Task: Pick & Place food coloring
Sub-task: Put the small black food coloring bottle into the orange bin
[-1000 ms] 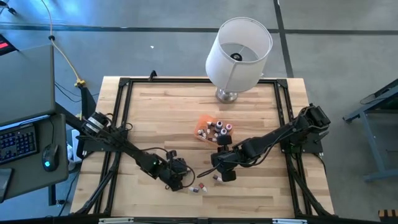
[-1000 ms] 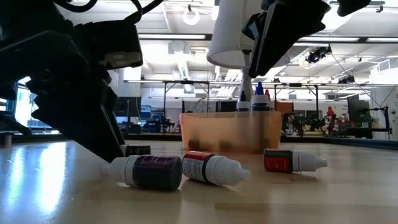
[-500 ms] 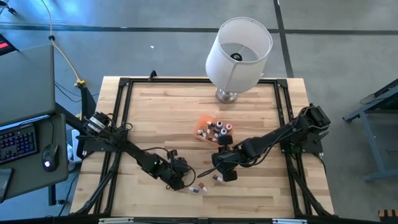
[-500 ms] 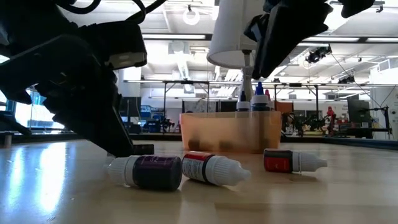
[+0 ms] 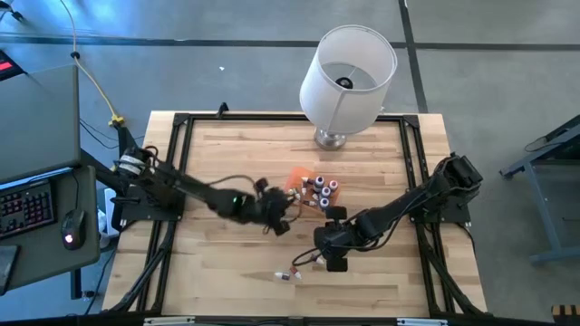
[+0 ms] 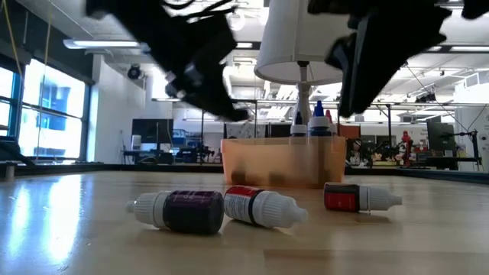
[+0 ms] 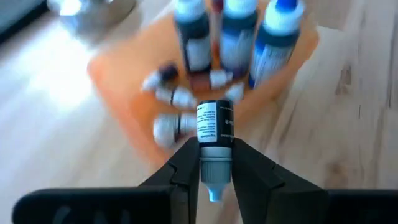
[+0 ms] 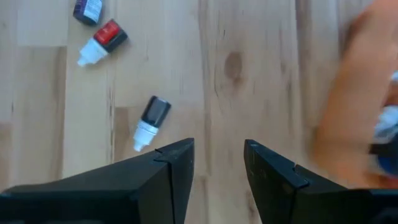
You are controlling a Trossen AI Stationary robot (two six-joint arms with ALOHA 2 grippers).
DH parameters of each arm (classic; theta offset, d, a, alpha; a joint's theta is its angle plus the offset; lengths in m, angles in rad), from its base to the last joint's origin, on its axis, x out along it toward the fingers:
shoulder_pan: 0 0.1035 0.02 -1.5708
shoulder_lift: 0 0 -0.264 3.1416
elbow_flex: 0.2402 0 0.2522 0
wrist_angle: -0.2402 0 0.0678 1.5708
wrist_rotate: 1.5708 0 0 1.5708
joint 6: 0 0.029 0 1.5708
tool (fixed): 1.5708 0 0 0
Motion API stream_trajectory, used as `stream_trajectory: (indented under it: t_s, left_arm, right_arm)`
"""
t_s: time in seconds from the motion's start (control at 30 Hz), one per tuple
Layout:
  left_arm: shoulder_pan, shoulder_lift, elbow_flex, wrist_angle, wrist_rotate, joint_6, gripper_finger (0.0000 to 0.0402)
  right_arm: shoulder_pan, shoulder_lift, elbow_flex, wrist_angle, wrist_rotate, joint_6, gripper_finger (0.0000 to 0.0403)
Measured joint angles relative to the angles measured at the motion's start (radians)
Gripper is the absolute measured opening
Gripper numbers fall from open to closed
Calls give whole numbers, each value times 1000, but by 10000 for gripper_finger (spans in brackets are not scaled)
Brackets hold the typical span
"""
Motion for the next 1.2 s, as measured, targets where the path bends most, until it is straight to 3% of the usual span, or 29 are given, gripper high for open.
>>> stream_trajectory:
  t_s: [0.13, 0.23, 0.63, 0.83, 1.07, 1.2]
  left_arm:
    - [83, 0, 106, -51, 83, 296, 67]
    - [147, 17, 178, -123, 165, 392, 70]
    - [289, 137, 227, -152, 370, 398, 76]
    - [335, 150, 227, -164, 431, 407, 91]
    - [338, 150, 227, -125, 446, 408, 149]
    - [337, 149, 241, -155, 423, 398, 162]
  right_arm:
    - [-2, 1, -71, 110, -45, 73, 133]
    - [-8, 2, -109, 198, -71, 74, 133]
    - [-1, 19, -120, 265, -52, 65, 118]
    - [16, 35, -120, 257, -100, -21, 118]
    - [63, 38, -120, 288, 35, 8, 124]
    - [72, 44, -157, 356, 41, 44, 141]
